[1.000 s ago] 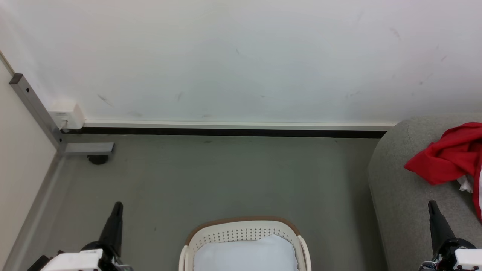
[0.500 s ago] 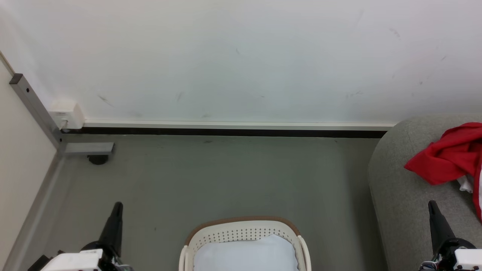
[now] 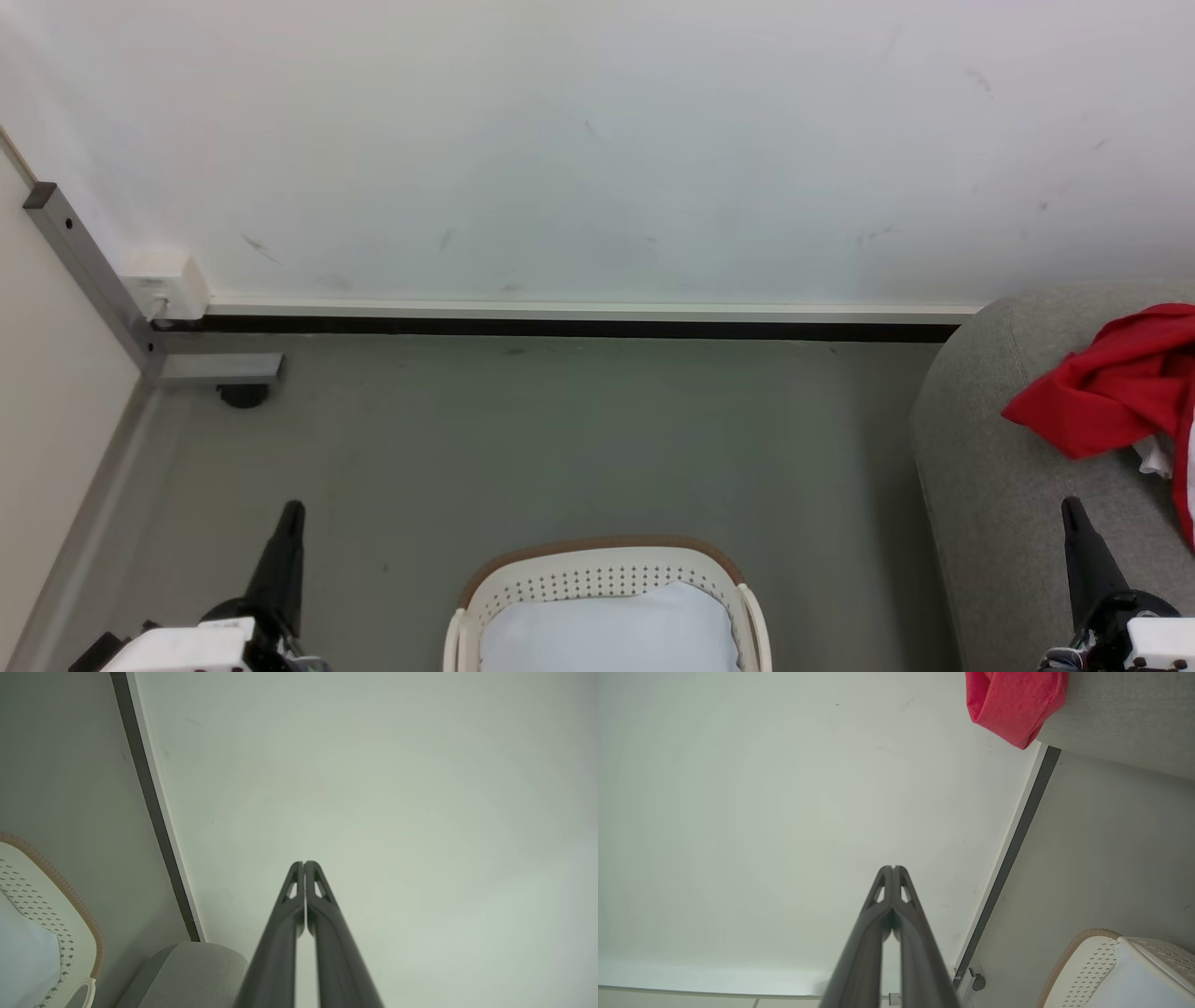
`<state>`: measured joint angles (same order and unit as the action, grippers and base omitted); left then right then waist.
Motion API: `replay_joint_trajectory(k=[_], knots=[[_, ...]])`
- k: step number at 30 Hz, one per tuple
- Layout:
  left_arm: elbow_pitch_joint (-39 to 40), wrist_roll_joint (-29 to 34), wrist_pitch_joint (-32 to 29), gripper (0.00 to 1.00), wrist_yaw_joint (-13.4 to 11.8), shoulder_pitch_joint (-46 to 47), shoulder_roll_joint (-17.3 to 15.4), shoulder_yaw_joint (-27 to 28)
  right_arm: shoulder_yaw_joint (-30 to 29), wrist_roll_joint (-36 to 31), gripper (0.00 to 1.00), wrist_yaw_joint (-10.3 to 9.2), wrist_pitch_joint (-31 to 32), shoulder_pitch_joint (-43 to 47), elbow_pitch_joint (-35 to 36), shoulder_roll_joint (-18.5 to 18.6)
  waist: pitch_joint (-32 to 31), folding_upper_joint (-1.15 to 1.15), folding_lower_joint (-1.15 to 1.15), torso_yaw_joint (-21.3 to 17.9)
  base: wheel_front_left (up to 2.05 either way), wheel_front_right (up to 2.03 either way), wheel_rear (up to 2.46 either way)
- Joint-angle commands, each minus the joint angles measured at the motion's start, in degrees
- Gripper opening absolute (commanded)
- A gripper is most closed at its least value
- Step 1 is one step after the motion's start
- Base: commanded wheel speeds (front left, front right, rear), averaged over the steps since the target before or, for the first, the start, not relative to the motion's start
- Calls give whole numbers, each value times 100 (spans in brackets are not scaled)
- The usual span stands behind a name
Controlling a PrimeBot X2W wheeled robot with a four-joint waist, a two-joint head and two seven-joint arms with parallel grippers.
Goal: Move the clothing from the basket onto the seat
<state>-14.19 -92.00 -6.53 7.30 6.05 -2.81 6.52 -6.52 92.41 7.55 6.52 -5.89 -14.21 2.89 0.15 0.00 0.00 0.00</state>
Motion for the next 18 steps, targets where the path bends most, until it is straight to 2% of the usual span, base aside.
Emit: replay_joint_trajectory(k=[1, 18], knots=[[16, -74, -23, 0, 35, 50, -10, 14, -25, -7, 0, -12, 27, -77, 26, -1, 0, 0, 0, 0, 0, 0, 0], [16, -74, -23, 0, 35, 50, -10, 14, -25, -8, 0, -12, 26, -77, 26, -1, 0, 0, 0, 0, 0, 0, 0]])
